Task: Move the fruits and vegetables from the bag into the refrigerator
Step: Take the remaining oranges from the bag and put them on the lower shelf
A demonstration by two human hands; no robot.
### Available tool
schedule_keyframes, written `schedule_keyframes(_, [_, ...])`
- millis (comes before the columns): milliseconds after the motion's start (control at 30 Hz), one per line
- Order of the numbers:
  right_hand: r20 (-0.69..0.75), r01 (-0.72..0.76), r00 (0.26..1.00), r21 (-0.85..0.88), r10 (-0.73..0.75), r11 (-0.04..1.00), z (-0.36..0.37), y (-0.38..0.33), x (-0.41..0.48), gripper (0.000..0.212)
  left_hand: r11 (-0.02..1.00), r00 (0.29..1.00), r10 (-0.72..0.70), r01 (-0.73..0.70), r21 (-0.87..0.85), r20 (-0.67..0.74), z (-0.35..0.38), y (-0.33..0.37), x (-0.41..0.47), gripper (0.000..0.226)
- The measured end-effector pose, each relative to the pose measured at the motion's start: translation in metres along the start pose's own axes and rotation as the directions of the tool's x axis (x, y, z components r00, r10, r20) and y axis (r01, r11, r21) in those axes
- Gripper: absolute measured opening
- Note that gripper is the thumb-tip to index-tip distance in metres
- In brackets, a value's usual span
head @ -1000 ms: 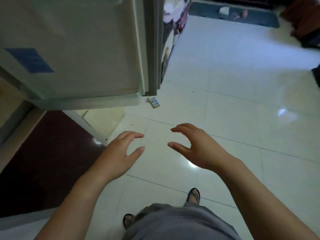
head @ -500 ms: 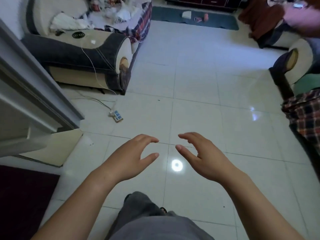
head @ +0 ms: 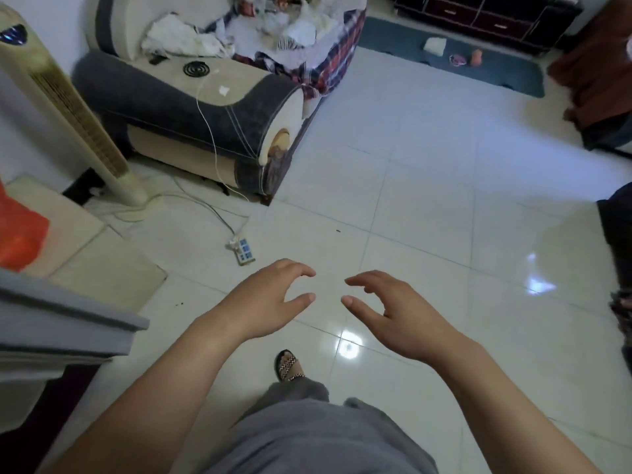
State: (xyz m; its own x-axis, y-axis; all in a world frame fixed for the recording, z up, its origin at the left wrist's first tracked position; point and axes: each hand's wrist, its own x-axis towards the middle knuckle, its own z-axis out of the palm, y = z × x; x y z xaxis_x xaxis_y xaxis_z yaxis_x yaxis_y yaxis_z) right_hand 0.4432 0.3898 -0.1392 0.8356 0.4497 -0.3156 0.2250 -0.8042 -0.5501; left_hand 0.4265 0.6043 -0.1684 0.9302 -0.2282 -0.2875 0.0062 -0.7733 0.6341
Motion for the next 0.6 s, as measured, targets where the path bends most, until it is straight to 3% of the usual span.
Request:
schedule_keyframes(167, [-0.074,-0.011,0.997,0.012,0.011,1.0,-0.048,0.011,0.083,0.049,1.0,0.998,0.021,-0.021,0.005,-0.063,-0.054,0.015,0.082,0.042])
schedule_keyframes(333, [0.023,0.156,0.987,0.021,-0.156,0.988,-0.062,-0.014,0.184,0.046,0.989,0.982,-0.15,0.15,-0.016,-0.116,-0.093,-0.031,0.1,0.041])
schedule_keyframes(467, [0.167,0.351,0.922,0.03,-0.35,0.936,-0.06,-0.053,0.282,0.044,0.932,0.902,-0.363,0.349,-0.102,-0.235,-0.125,-0.076,0.107,0.043])
schedule_keyframes(600, [0.331,0.549,0.783,0.031,-0.527,0.835,-0.063,-0.093,0.374,0.045,0.835,0.773,-0.55,0.511,-0.205,-0.315,-0.158,-0.102,0.129,0.043])
